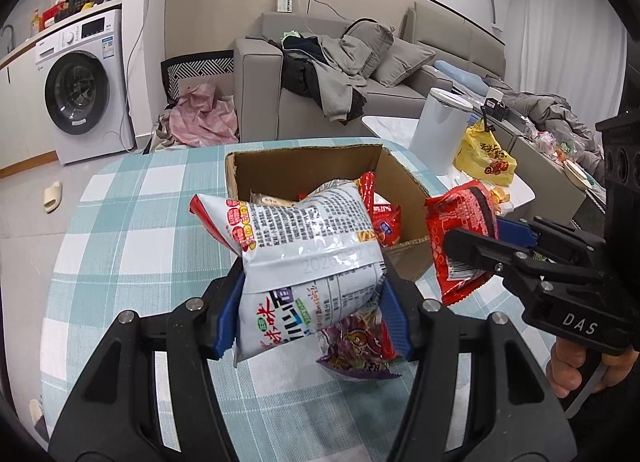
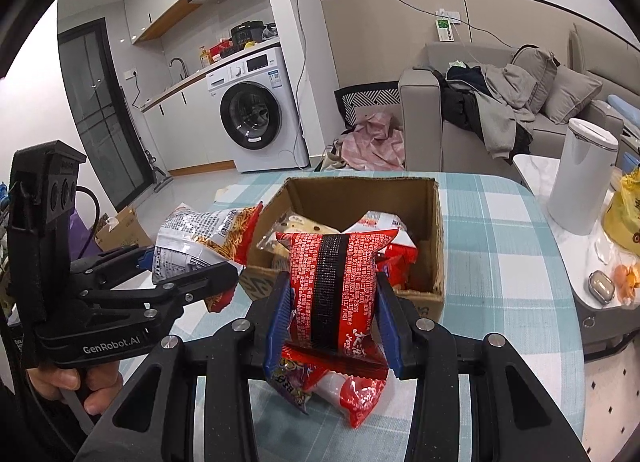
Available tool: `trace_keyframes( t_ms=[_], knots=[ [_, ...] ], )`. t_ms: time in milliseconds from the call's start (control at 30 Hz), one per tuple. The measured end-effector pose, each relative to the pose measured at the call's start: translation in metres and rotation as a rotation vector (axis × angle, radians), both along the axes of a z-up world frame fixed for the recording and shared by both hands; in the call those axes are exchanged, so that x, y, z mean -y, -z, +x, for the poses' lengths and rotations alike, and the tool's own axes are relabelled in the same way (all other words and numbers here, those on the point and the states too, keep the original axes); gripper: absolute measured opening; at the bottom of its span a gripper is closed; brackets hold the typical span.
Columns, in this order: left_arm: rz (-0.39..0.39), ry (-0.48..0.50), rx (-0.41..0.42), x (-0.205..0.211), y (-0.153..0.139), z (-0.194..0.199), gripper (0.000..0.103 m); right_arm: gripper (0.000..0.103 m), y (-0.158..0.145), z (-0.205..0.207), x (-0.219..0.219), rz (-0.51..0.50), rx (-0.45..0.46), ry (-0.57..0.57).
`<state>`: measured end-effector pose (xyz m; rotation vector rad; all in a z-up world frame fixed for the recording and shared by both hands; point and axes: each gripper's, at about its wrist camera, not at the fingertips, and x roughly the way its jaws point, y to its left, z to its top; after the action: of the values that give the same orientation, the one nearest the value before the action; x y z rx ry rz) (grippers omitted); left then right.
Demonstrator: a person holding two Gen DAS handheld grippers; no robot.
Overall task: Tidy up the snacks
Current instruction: 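Lift both packs and carry them over the cardboard box, then lower chip bag into box and open left tool while right tool releases striped pack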
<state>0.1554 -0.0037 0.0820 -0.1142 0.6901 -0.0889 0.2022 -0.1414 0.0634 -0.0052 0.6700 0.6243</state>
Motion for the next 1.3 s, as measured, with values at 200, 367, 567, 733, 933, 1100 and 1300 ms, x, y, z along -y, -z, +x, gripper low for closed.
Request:
trace_keyframes(
  t_ms=[200, 367, 567, 733, 933, 1100, 1300],
  knots=[
    [0.011, 0.001, 0.004, 0.003, -0.003, 0.020, 0.057, 0.041, -0.006, 0.013, -0.004, 0.023, 0.005, 0.010],
    [0.015, 0.003, 0.007, 0.005, -0.005, 0.036, 0.057, 0.041, -0.008, 0.023, -0.005, 0.047, 0.000, 0.020],
    [0.016, -0.002, 0.005, 0.004, -0.005, 0.045, 0.057, 0.041, -0.007, 0.034, -0.006, 0.068, -0.011, 0.042],
    [0.011, -0.021, -0.003, -0.002, -0.004, 0.062, 0.057, 0.041, -0.004, 0.046, -0.009, 0.073, -0.023, 0.064],
    [0.011, -0.032, -0.016, -0.009, 0.005, 0.081, 0.057, 0.041, 0.001, 0.062, -0.010, 0.085, -0.039, 0.088],
    [0.011, -0.040, -0.027, -0.014, 0.014, 0.094, 0.057, 0.041, 0.006, 0.076, -0.012, 0.079, -0.050, 0.108],
    [0.014, -0.042, -0.037, -0.015, 0.025, 0.108, 0.057, 0.041, 0.013, 0.090, -0.013, 0.074, -0.070, 0.128]
  ],
)
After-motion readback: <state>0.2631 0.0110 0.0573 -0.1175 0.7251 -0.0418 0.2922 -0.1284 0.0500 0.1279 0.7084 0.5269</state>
